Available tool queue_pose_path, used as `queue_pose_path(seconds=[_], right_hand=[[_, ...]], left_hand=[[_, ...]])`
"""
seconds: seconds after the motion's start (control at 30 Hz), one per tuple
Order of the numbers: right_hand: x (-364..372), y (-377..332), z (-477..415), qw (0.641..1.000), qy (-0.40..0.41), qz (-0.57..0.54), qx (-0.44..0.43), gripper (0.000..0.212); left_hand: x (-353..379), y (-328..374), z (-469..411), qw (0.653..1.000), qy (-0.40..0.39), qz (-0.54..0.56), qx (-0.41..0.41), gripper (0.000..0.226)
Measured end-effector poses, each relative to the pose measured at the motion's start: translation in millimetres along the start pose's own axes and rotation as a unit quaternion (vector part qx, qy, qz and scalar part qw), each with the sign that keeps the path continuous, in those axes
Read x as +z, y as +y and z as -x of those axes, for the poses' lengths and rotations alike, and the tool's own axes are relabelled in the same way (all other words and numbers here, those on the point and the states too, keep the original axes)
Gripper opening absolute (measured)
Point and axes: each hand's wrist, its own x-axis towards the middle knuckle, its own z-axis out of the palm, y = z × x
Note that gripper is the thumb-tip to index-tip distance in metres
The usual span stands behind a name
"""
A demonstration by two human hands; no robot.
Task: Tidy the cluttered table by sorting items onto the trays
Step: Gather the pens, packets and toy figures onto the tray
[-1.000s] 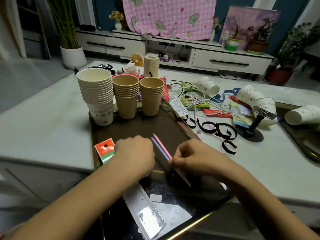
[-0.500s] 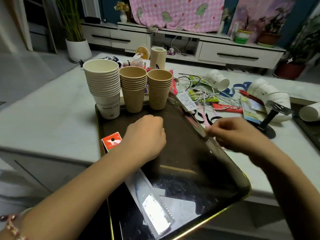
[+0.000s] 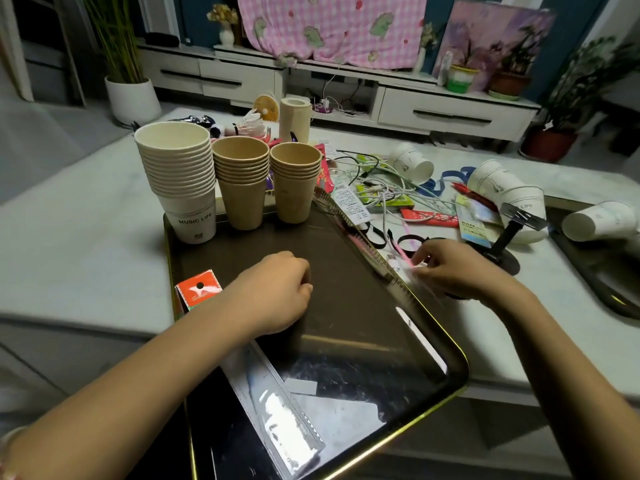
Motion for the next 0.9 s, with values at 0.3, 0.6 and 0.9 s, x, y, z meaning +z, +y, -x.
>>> queue_pose_path(seconds=[0.3,0.6,0.9], right_hand=[[15,-16,-15,0.994,0.059,0.090,0.034,0.032],[-24,-44,27,0.983,0.082,-0.152,-0.057,0.018],[4,-66,-7,0.985,0.077,-0.142,-0.063,0.008]], left_hand=[[3,-1,-3,1.000,-0.006,-0.004,0.014,0.025],[-6,-11,-7,0.974,0.179,0.140,0.004,0.020],[4,-5,-6,0.961,0.197,0.192,0.021,0.023]])
